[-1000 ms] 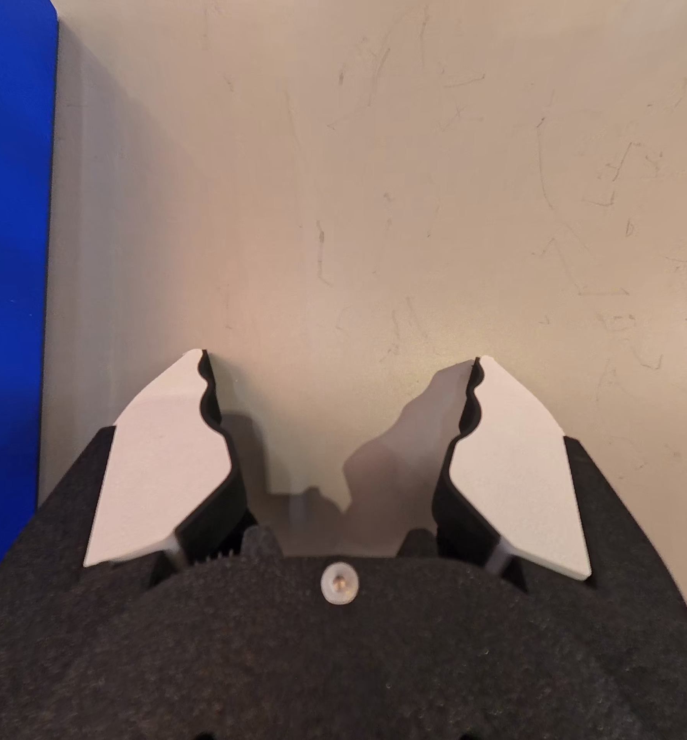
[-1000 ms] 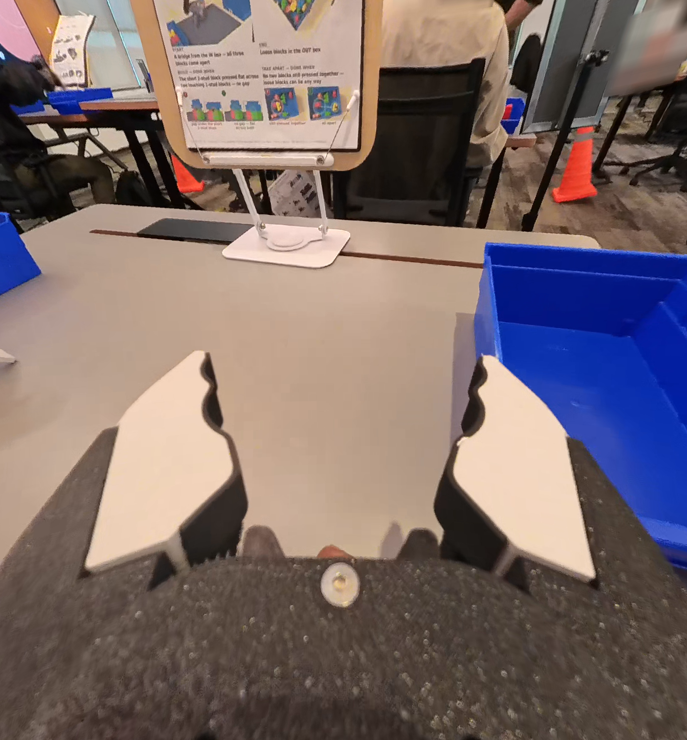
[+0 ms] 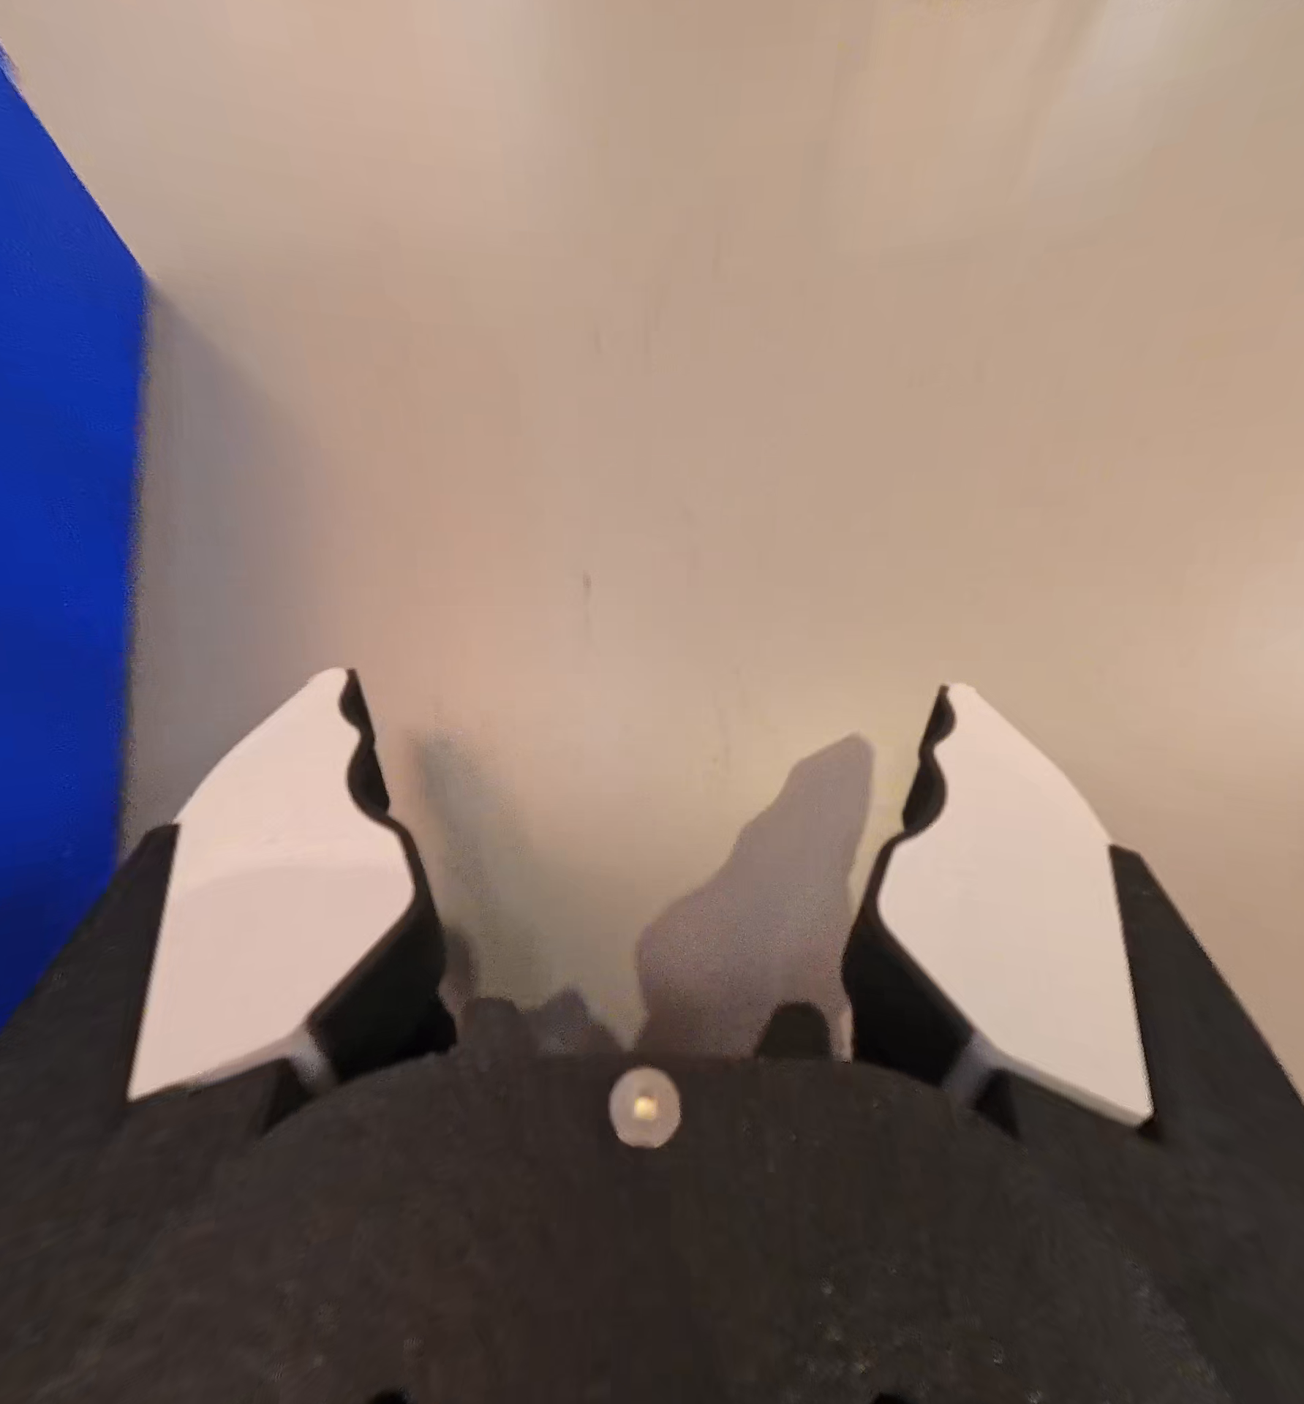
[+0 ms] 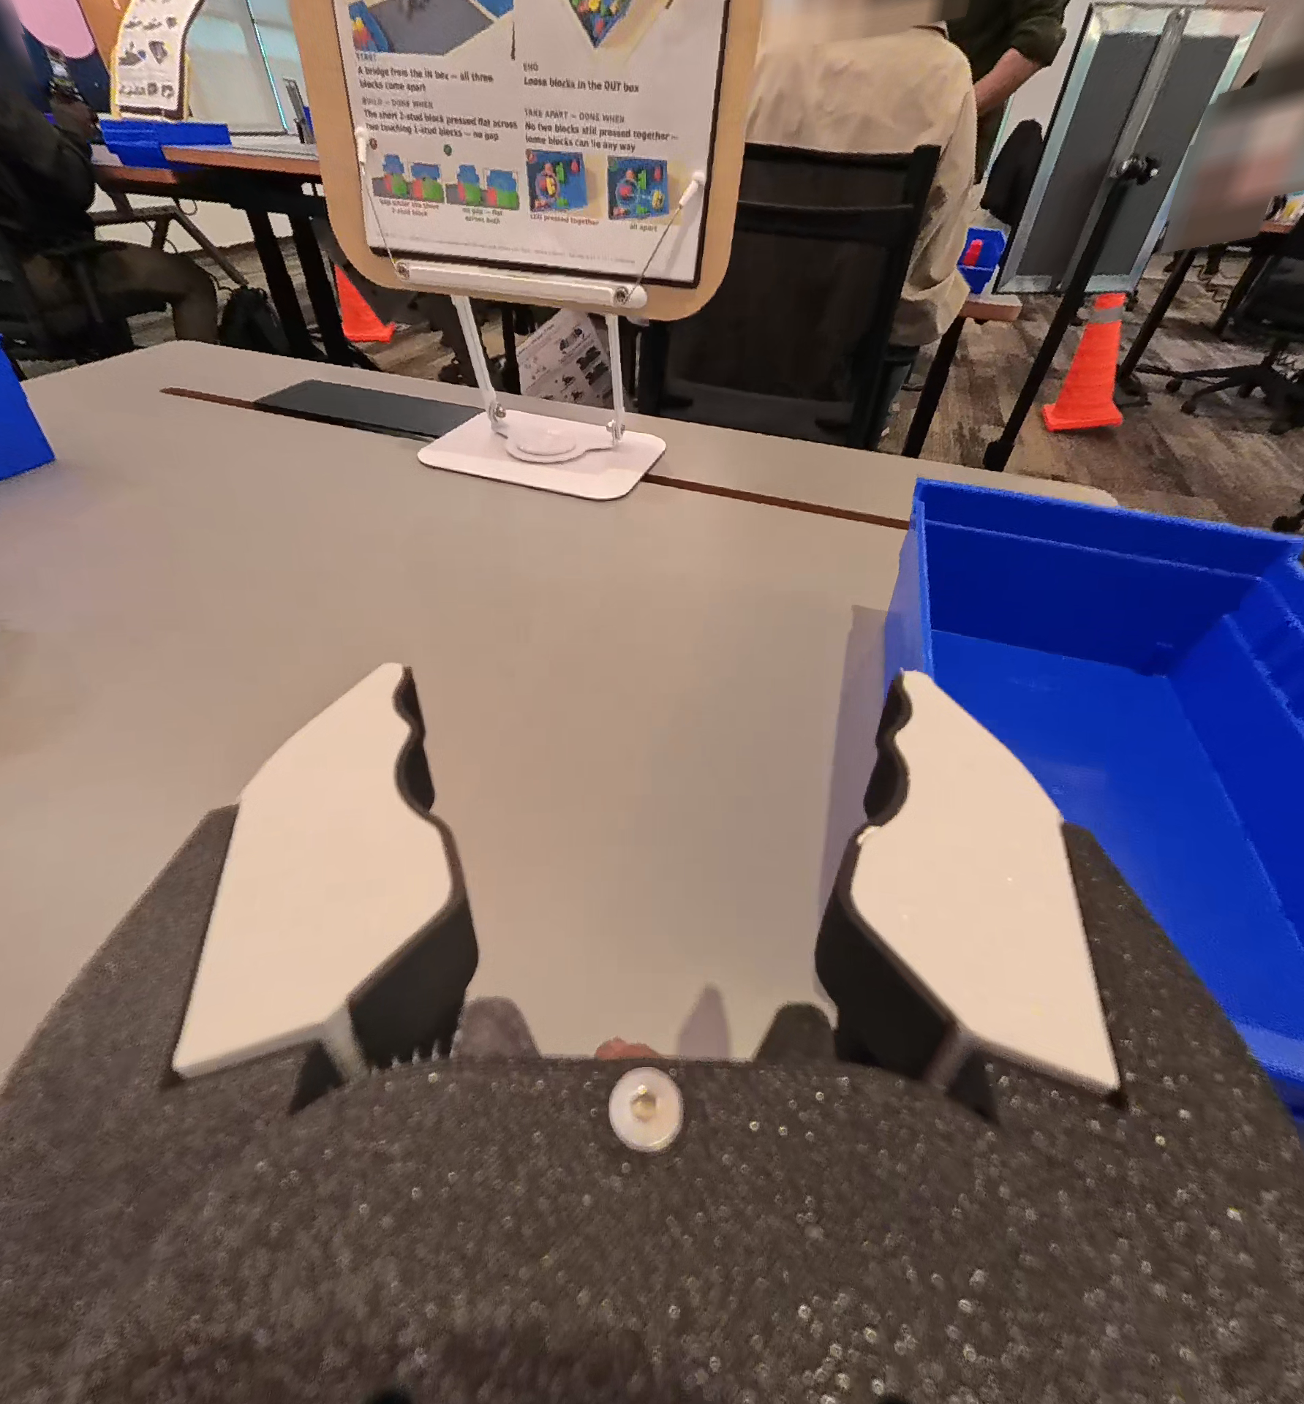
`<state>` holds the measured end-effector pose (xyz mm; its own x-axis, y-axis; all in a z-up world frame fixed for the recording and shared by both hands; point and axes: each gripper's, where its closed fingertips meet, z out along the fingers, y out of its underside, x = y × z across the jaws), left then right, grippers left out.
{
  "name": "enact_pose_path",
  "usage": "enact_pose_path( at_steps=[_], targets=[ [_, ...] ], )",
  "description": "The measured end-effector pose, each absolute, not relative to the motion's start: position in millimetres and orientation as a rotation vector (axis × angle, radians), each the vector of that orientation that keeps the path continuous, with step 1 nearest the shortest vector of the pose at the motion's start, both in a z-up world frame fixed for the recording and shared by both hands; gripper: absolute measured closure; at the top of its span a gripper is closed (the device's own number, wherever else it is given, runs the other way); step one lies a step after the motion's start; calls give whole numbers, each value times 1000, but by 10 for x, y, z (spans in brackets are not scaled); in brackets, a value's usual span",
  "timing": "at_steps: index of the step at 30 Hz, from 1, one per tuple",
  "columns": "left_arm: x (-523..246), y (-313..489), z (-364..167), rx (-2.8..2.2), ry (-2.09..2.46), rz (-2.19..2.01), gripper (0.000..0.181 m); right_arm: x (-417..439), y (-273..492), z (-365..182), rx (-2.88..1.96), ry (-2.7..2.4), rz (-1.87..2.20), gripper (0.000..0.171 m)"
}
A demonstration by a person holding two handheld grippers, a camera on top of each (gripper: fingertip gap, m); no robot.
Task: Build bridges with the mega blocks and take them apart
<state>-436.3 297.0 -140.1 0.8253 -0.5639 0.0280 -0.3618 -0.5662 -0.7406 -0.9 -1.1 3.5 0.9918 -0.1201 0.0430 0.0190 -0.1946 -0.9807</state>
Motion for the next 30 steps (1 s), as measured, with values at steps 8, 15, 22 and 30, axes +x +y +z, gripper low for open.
enact_pose_path(
  at_steps=[8, 15, 22, 30],
  targets=[
    [-4427, 2873, -216, -1596, 663, -210, 63, 105, 11, 302, -1675, 73, -296, 46],
    [-4488, 2729, 75, -1597, 600, -284, 59, 130, 67, 338, -1665, 110, -277, 37],
    [-4690, 2711, 259, -1580, 502, -324, 53, 241, -5, 456, -1604, 150, -293, 29],
    [-4833, 2708, 266, -1612, 470, -327, 49, 282, -19, 417, -1604, 158, -328, 25]
  ],
)
